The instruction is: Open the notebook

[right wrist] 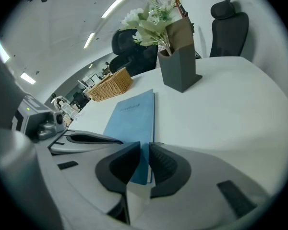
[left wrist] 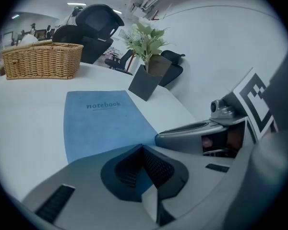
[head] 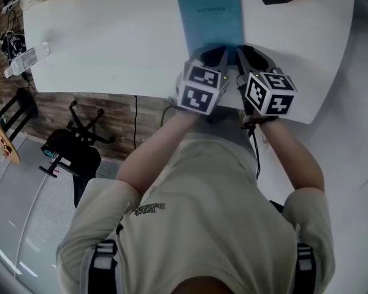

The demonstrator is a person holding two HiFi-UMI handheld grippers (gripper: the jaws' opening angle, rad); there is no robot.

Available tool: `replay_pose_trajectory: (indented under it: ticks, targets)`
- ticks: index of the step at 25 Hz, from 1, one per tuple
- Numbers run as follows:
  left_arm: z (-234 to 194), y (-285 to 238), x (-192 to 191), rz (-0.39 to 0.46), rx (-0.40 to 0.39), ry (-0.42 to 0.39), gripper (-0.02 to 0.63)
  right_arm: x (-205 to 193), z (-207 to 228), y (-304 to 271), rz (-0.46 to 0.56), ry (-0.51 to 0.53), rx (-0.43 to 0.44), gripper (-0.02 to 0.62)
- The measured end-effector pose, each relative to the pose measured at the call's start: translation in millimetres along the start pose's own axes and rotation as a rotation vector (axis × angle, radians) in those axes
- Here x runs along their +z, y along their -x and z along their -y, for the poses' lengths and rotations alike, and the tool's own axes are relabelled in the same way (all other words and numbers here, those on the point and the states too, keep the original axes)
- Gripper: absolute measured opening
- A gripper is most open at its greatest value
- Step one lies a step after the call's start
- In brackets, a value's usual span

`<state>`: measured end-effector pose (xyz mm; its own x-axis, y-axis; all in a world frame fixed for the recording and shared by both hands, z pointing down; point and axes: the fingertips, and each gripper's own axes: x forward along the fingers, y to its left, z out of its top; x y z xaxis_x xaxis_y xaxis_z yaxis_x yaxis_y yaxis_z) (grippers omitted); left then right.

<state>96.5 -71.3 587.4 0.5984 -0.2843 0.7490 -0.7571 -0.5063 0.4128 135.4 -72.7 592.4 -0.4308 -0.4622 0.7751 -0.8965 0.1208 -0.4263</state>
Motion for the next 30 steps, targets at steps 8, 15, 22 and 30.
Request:
replay_pose_trajectory:
  ticks: [8,15,22,30]
  targets:
    - [-1,37,22,0.080,0.009,0.005,0.000,29,-49,32,0.096,0.191,0.074,0.028]
    - [-25,97,43,0.169,0.073,0.040,0.000,44,-120,44,0.130,0.311,0.219,0.028]
    - [-68,156,20,0.213,0.162,0.160,0.000,39,-201,25,0.121,0.355,0.443,0.046]
    - [-116,189,-12,0.229,0.246,0.276,0.000,22,-247,-23,0.064,0.305,0.596,0.051]
